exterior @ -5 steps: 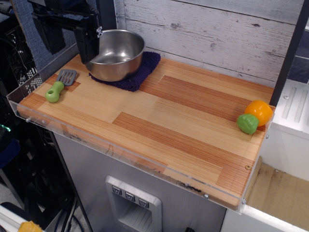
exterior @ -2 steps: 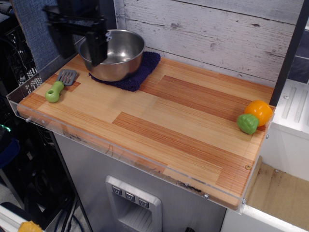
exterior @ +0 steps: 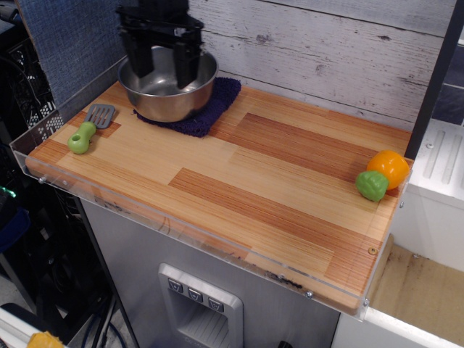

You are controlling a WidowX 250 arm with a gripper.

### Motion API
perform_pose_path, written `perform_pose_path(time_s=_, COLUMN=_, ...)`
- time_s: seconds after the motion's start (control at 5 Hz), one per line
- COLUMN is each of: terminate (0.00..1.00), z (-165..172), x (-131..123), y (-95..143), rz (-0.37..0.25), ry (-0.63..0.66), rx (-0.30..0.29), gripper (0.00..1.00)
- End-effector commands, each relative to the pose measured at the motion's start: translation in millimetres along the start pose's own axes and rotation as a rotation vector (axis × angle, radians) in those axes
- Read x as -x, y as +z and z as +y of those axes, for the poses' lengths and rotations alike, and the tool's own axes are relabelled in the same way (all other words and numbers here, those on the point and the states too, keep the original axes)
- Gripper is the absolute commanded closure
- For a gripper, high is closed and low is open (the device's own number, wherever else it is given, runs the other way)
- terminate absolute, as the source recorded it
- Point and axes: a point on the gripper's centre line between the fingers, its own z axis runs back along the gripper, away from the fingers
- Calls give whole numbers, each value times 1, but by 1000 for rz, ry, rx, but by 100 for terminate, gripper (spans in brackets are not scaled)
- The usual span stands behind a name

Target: Move the pot between towel and carrot

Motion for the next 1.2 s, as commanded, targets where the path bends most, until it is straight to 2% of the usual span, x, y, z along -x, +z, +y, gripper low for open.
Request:
perform_pose_path(time_s=0.0, terminate=0, z=-21, x=-15, y=9, rz=-67, ry=-55, rx=-62, gripper=0)
perform_pose_path(time_s=0.2, terminate=0, z=-24, x=-17, y=-4, rz=-47, ry=-64, rx=-80, gripper=0)
perform_pose_path(time_s=0.6, terminate=0, z=-17, x=-17, y=-15, rz=-27, ry=-49, rx=-90, gripper=0)
perform_pose_path(time_s=0.8, terminate=0, z=-15, x=-17, y=-17, rz=-26, ry=-39, rx=-88, gripper=100)
perform_pose_path(time_s=1.0, terminate=0, z=-15, x=-16, y=-18, rz=-17, ry=-41, rx=-90, gripper=100)
